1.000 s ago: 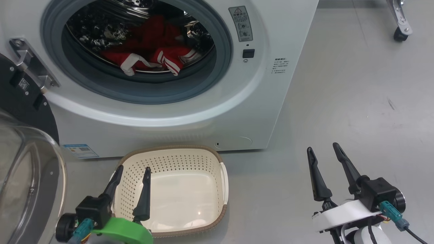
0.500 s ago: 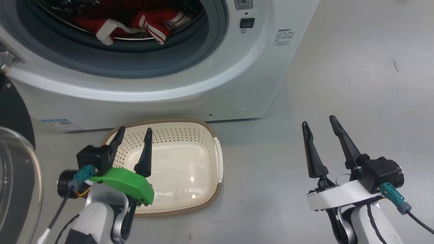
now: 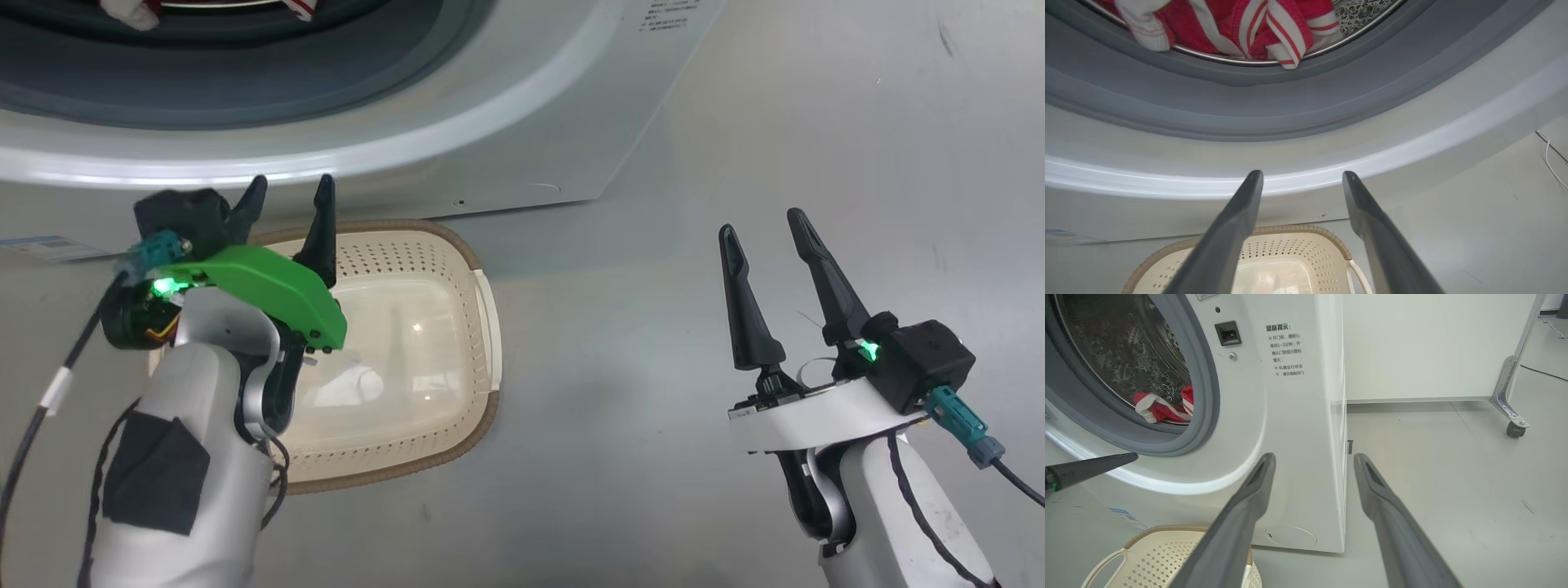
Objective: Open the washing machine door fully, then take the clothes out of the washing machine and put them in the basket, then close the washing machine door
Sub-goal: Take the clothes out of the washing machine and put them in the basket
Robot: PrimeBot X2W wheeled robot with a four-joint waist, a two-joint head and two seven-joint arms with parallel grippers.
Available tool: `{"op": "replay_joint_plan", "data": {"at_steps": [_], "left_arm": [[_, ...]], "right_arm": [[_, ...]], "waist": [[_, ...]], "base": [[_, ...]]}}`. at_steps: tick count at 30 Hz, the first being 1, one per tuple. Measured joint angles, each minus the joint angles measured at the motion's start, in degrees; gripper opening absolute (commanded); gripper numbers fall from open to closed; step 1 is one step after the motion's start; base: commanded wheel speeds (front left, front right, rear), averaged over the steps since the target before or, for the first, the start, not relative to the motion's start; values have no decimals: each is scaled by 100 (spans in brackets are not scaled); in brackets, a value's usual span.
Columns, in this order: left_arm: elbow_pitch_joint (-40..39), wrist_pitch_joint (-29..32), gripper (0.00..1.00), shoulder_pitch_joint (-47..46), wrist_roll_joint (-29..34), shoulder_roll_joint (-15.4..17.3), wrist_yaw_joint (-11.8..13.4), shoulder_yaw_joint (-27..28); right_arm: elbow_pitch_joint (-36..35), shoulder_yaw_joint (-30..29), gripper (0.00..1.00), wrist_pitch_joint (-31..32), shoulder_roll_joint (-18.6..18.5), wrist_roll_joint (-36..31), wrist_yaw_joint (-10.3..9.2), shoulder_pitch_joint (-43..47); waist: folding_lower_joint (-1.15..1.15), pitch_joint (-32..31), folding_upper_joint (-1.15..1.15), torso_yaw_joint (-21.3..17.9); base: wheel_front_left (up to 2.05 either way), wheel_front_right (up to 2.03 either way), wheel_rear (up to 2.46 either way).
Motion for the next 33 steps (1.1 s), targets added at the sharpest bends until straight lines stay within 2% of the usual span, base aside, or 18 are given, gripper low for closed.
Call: {"op": "replay_joint_plan", "data": {"at_steps": [12,18,33], "left_arm": [[339,436,100,-1167,-59,258,-108,234],[442,439,100,-1759,-22,552,-93,464],[1074,428,100,-2704,338,954,212,668]], "right_arm": [[58,152,100,-1,-2,243,-86,-227],[93,328,100,0,-2,474,-92,-323],[99,519,100,0,-1,768,-187,-513]], "waist": [[0,377,0,-397],[0,446,0,-592],[0,685,0,-1113]], "base": [[0,0,0],[0,0,0],[0,0,0]]}}
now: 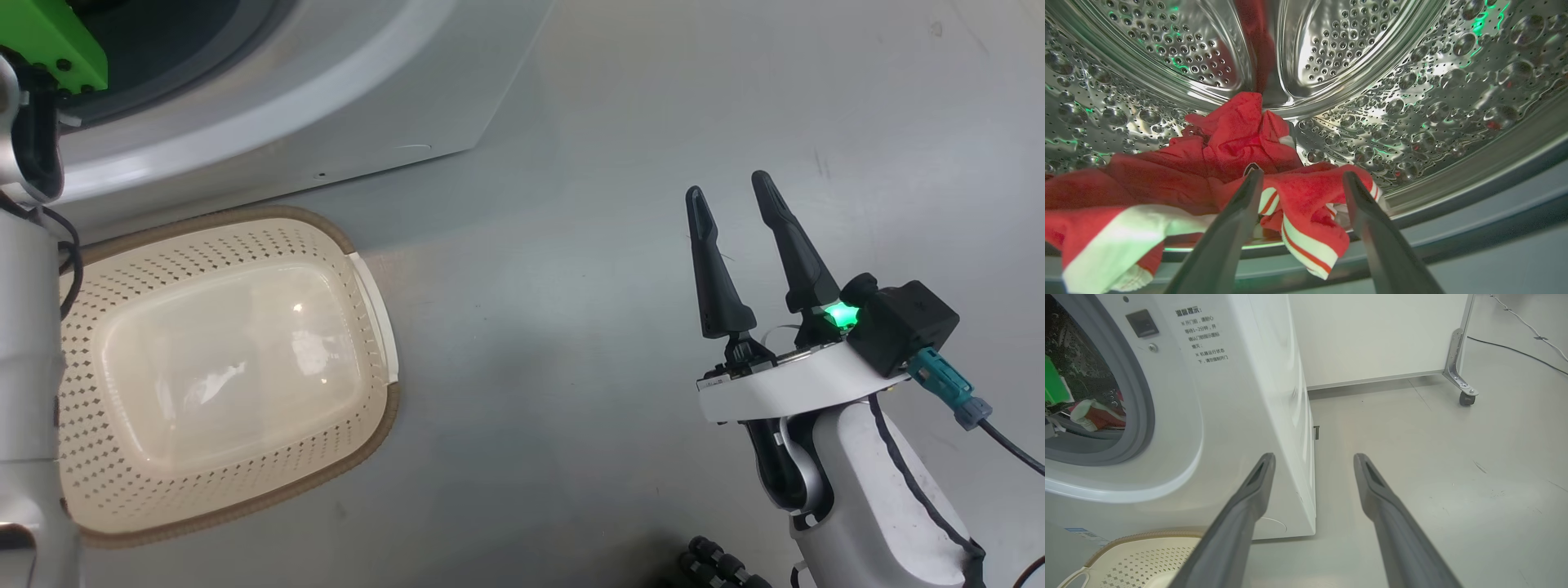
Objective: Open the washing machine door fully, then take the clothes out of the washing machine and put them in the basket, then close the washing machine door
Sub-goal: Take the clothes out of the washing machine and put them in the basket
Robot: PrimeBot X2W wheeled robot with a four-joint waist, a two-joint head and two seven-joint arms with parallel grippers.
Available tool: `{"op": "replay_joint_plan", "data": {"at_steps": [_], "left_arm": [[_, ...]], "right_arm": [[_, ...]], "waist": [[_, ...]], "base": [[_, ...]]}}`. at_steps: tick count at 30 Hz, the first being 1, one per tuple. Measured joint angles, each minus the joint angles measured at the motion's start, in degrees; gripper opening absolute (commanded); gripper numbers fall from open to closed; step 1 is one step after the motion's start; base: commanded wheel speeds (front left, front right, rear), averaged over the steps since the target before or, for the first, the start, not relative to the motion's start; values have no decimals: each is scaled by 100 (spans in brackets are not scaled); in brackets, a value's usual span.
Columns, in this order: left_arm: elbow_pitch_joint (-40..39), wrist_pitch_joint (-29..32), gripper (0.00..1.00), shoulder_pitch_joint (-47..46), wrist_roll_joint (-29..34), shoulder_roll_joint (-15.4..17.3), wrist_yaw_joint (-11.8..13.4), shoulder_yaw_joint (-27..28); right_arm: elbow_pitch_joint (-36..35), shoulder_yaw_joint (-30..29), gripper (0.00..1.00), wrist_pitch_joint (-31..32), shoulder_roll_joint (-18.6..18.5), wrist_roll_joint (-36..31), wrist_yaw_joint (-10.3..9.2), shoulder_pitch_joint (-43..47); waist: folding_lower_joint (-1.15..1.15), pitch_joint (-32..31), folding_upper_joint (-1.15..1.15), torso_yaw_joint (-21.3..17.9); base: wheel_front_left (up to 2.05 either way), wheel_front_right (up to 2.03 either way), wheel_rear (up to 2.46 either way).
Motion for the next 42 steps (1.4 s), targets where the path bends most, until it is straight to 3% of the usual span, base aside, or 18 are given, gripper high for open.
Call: {"op": "replay_joint_plan", "data": {"at_steps": [8,9,10,12,23,42], "left_arm": [[466,-48,100,-129,172,65,204,-14],[525,-41,95,-149,175,70,240,-24],[590,-41,45,-165,183,75,248,-29],[673,-41,0,-183,193,75,252,-29],[1006,-233,0,-299,266,43,302,-69],[904,-1697,0,83,268,-299,291,5]], "right_arm": [[2,-3,100,-1,1,13,-9,-25],[5,-2,100,0,1,13,-9,-27],[10,1,100,-1,1,13,-9,-33],[14,11,100,-1,1,13,-9,-51],[47,27,100,-1,1,2,-13,-135],[187,-102,100,0,0,-349,-7,-129]], "waist": [[0,88,0,-122],[0,90,0,-124],[0,91,0,-126],[0,92,0,-128],[0,65,0,-101],[0,-287,0,276]], "base": [[0,0,0],[0,0,0],[0,0,0],[0,0,0],[0,0,0],[0,0,0]]}}
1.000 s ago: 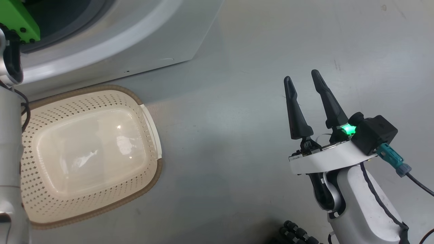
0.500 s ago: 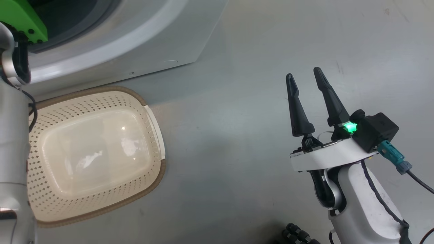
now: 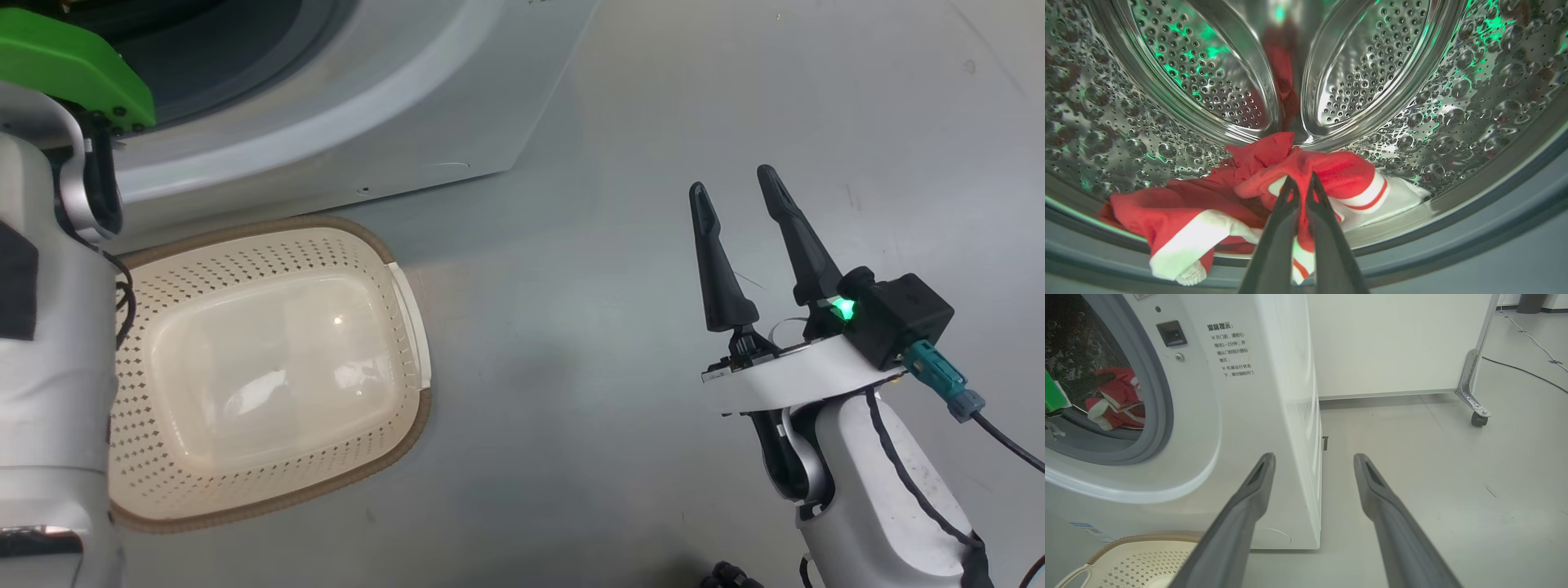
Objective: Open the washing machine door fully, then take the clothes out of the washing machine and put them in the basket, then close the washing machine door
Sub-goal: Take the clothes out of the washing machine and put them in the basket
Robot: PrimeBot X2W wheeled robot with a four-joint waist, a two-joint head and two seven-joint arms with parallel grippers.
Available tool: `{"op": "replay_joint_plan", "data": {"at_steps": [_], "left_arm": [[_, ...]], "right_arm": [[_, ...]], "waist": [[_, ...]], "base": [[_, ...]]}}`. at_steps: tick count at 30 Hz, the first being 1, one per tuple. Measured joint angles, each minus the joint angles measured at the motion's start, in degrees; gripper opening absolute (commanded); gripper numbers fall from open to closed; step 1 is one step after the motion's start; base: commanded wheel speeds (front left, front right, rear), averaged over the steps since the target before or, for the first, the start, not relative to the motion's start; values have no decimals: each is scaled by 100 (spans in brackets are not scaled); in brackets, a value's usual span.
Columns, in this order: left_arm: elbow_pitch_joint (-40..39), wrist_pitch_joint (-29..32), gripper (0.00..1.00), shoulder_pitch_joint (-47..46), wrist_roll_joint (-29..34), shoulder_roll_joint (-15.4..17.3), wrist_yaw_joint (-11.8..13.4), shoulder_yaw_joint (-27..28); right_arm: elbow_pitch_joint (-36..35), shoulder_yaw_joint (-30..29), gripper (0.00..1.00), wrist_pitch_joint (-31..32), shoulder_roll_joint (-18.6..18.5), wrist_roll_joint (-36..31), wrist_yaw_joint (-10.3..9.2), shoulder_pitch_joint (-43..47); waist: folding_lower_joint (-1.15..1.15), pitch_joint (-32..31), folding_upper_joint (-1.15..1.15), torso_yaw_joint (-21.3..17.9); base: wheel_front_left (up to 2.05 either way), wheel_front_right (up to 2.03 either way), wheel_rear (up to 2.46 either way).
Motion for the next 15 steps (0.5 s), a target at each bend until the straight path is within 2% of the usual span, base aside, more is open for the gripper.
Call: {"op": "replay_joint_plan", "data": {"at_steps": [8,15], "left_arm": [[-270,-615,0,448,-4,-154,-56,-32],[-505,-719,0,945,3,-363,-81,-167]], "right_arm": [[87,-155,100,-1,-2,-256,8,52],[181,-270,100,0,-5,-428,34,244]], "waist": [[0,-240,0,197],[0,-474,0,425]], "base": [[0,0,0],[0,0,0]]}}
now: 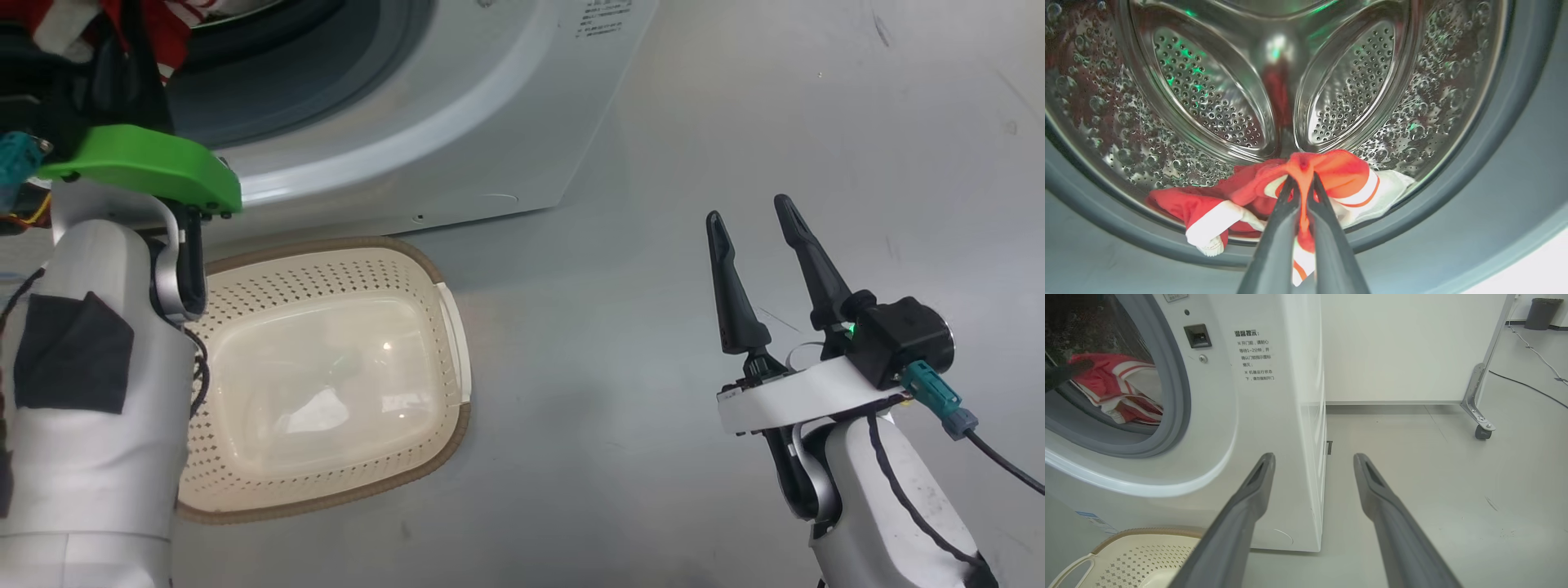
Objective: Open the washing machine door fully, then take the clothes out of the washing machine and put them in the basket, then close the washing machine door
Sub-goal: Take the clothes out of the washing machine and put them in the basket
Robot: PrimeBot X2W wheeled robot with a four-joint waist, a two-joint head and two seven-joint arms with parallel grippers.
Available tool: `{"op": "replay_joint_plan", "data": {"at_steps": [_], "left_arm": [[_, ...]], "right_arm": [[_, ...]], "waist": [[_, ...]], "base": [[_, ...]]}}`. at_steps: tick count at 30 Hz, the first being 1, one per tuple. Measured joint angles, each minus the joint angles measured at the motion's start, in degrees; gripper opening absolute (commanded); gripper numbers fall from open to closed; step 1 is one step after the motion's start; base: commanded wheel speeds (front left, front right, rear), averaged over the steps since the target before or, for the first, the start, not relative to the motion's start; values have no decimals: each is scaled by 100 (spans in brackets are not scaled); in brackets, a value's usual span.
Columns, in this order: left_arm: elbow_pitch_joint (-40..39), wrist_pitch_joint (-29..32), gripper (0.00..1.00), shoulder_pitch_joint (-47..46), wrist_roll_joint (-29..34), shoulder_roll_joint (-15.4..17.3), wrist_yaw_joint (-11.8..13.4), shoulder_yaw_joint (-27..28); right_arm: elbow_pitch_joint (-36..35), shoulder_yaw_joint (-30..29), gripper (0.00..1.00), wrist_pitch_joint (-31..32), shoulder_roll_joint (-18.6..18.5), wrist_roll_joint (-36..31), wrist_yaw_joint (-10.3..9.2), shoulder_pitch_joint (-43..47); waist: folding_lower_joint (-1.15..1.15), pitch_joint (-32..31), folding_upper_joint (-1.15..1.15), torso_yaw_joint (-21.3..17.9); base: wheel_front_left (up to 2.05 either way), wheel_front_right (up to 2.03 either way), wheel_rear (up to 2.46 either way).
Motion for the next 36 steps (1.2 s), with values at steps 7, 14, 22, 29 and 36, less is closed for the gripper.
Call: {"op": "replay_joint_plan", "data": {"at_steps": [7,14,22,29,36], "left_arm": [[-297,-53,0,320,80,-66,-25,-74],[-779,-55,0,711,207,-70,-25,-166],[-1771,-73,0,860,423,-77,-42,-196],[-2535,-98,0,1092,608,-79,-16,-201],[-3185,-100,0,1393,705,-83,34,-229]], "right_arm": [[93,-36,100,0,0,-143,63,158],[199,-96,100,0,-1,-191,116,349],[237,-92,100,0,-1,-231,177,474],[315,-51,100,0,-1,-227,220,584],[325,-74,100,0,1,-229,220,688]], "waist": [[0,-205,0,228],[0,-523,0,419],[0,-857,0,584],[0,-1090,0,665],[0,-1267,0,709]], "base": [[0,0,0],[0,0,0],[0,0,0],[0,0,0],[0,0,0]]}}
